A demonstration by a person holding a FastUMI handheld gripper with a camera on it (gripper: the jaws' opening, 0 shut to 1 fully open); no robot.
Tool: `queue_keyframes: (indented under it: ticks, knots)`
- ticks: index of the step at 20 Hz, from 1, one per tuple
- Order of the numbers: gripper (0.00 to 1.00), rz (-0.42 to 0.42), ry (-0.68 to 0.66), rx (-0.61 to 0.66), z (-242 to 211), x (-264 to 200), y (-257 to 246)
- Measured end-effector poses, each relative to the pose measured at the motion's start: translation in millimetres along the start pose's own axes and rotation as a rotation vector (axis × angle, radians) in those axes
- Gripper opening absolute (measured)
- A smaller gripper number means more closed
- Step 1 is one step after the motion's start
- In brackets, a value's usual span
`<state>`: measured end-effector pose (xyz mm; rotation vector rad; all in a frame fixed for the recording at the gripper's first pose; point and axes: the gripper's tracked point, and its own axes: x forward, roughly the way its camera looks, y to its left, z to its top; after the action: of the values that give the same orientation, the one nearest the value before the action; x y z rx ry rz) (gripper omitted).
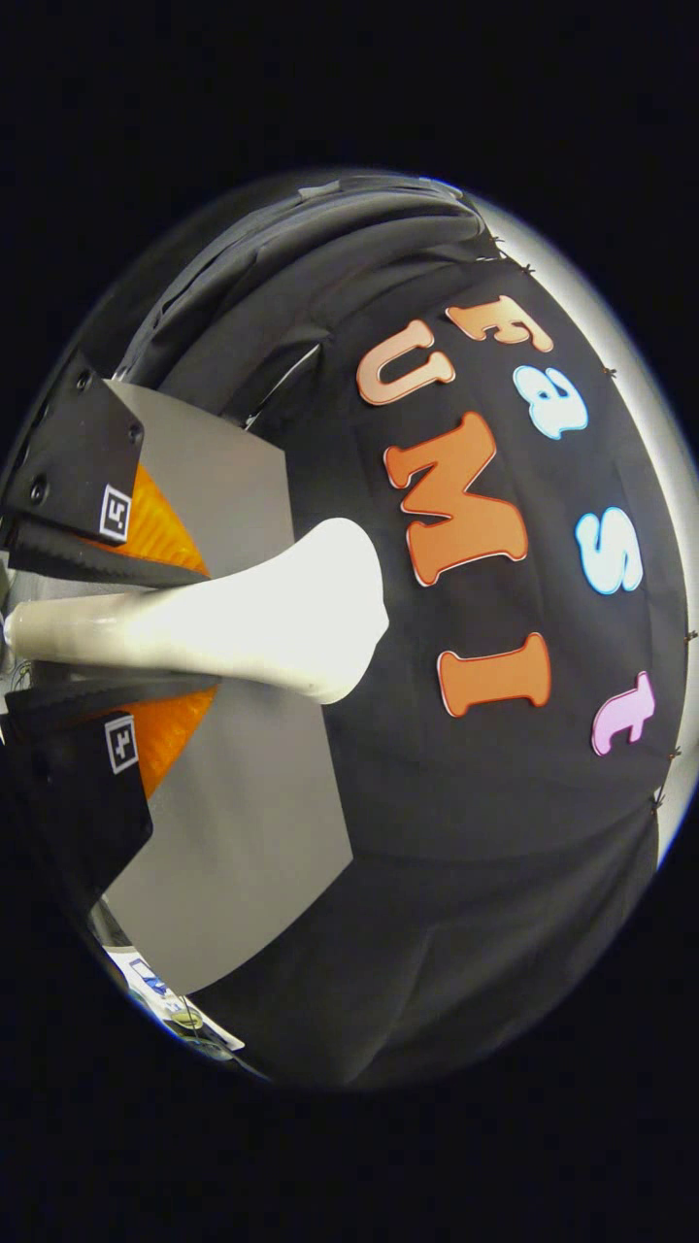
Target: Iron the clothes twice with a garment steamer, once on the left side and once on the right side.
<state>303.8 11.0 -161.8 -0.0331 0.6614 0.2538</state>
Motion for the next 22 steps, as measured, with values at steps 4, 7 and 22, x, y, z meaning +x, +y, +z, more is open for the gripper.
queue_keyframes:
  ticks: [4,7,22]
  knots:
    - [0.51,0.012,-0.084,0.001,7,-34,7]
    - [0.51,0.003,-0.127,-0.012,8,-59,11]
    - [0.50,0.020,-0.264,-0.007,1,-144,163]
